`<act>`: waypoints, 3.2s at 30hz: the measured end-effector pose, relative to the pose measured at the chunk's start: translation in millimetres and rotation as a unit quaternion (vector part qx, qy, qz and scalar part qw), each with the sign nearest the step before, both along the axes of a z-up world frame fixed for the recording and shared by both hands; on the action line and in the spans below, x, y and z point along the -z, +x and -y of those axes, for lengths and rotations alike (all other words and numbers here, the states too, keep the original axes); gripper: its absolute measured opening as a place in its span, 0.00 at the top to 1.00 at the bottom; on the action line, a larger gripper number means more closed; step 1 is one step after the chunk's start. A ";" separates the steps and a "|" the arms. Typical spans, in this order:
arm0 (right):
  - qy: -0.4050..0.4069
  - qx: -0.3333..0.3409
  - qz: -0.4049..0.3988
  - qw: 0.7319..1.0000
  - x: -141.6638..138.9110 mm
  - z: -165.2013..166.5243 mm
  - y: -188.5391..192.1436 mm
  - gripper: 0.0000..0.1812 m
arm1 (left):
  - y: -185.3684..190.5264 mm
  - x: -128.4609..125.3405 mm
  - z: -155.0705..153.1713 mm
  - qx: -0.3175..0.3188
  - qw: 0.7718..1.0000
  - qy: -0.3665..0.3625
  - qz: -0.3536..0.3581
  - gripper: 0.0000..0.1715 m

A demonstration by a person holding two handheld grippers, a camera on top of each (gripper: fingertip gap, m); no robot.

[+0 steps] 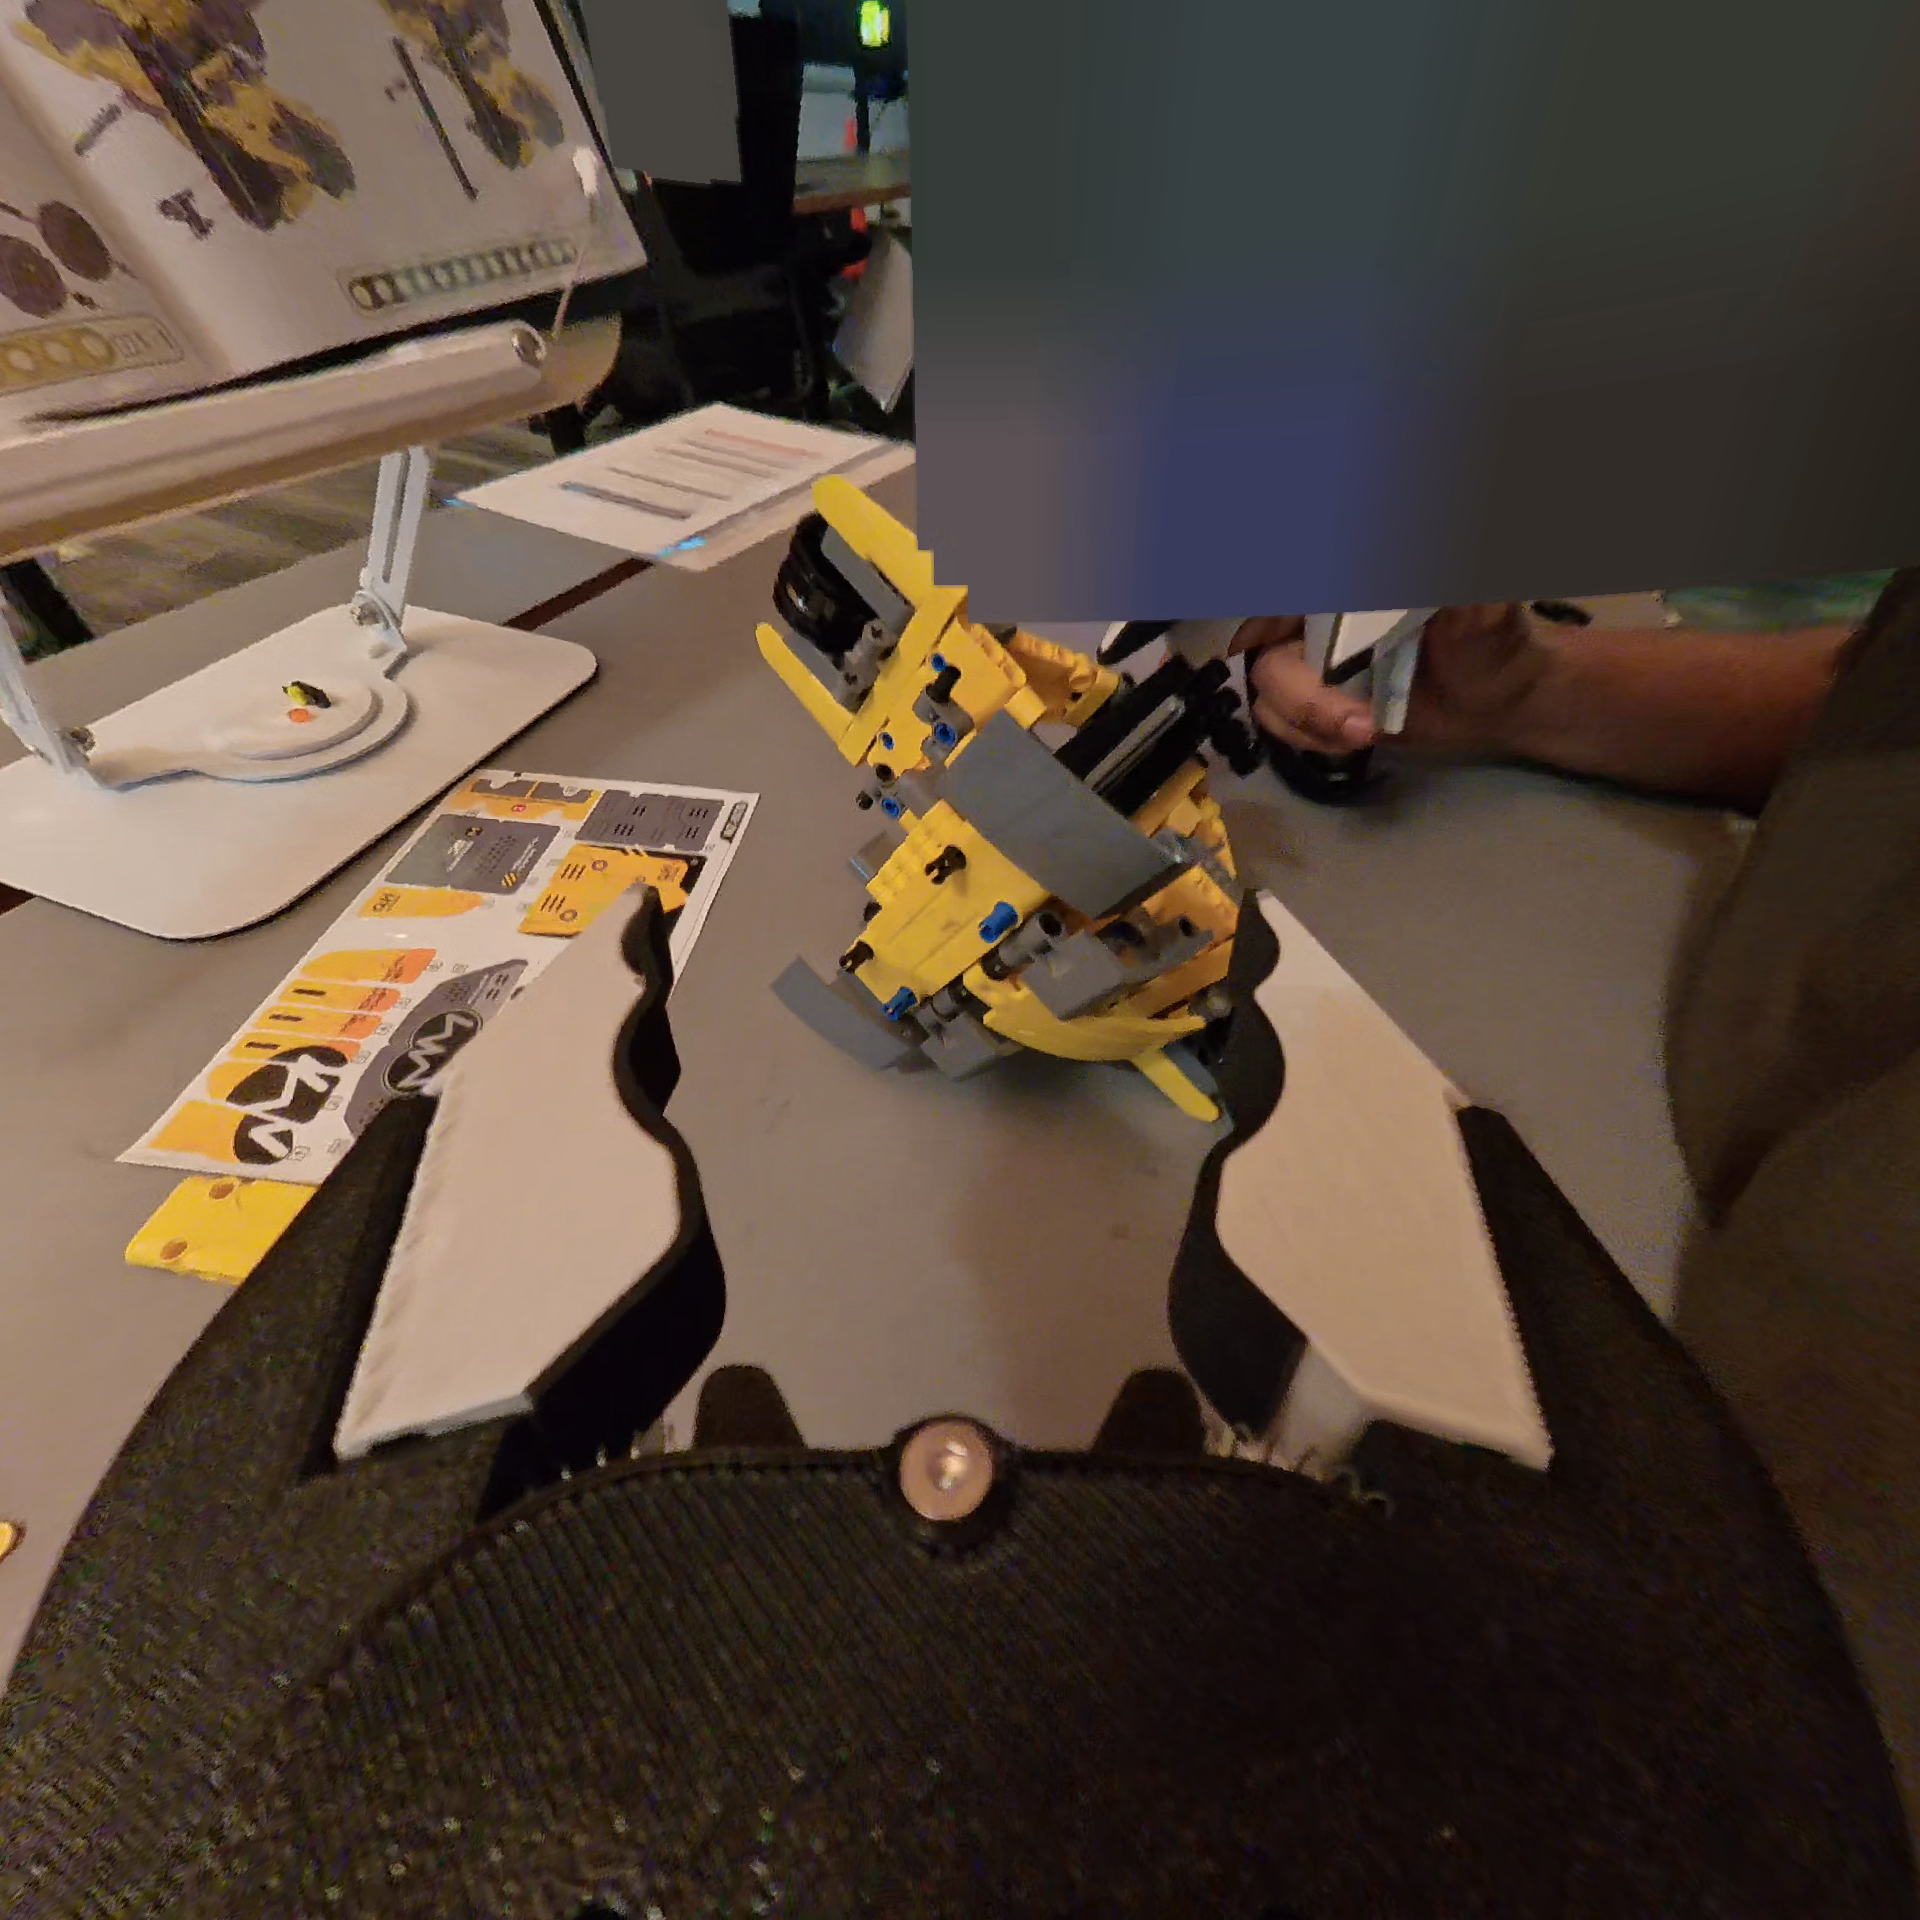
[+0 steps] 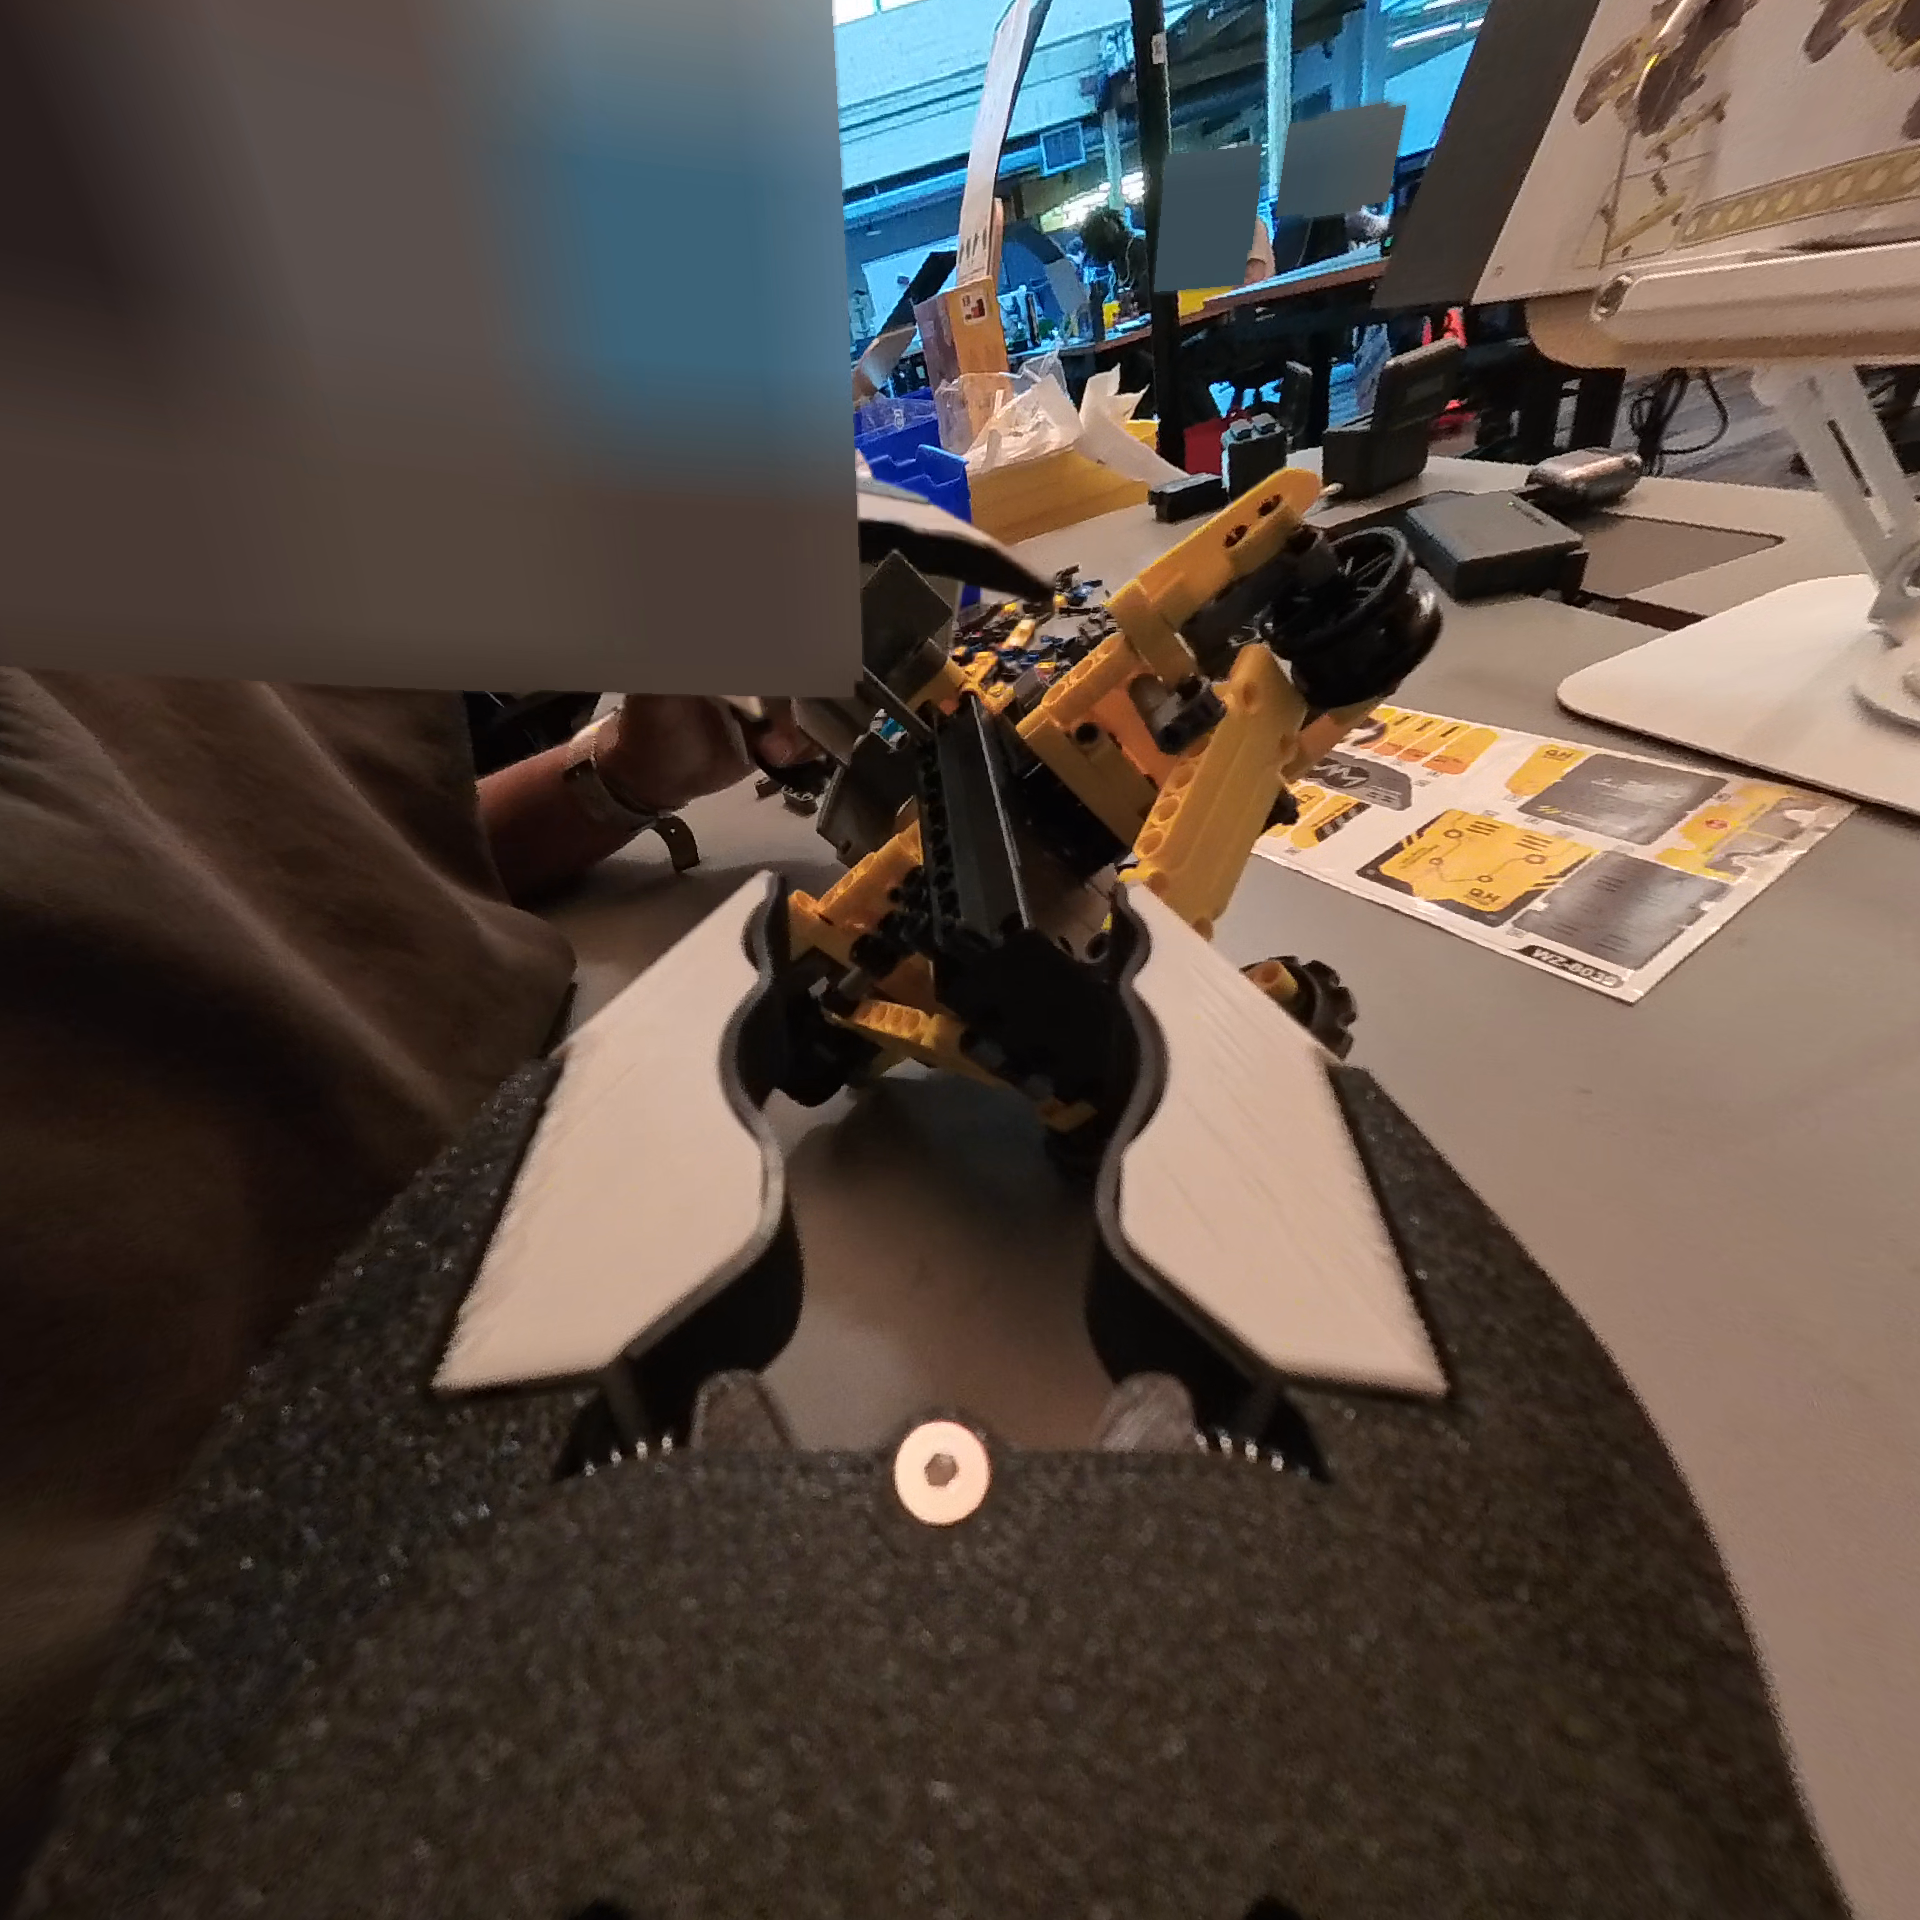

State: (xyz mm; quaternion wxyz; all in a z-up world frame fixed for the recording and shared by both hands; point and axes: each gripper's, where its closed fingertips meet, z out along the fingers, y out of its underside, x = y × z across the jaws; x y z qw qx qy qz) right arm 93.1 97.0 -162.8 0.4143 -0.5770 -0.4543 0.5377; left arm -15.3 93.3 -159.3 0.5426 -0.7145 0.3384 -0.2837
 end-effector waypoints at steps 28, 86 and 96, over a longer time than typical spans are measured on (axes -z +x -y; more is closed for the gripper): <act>-0.033 0.005 -0.011 0.999 1.0 -9.6 4.9 0.65 | 13.9 20.0 -1.0 0.031 0.997 -0.063 0.042 0.39; 0.118 0.008 0.187 0.975 16.5 19.0 14.6 0.79 | 55.6 5.8 12.3 0.142 0.945 -0.238 0.174 0.35; 0.053 -0.030 0.238 0.969 52.0 52.2 23.0 0.99 | 98.6 -24.1 12.6 0.158 0.965 -0.167 0.125 0.39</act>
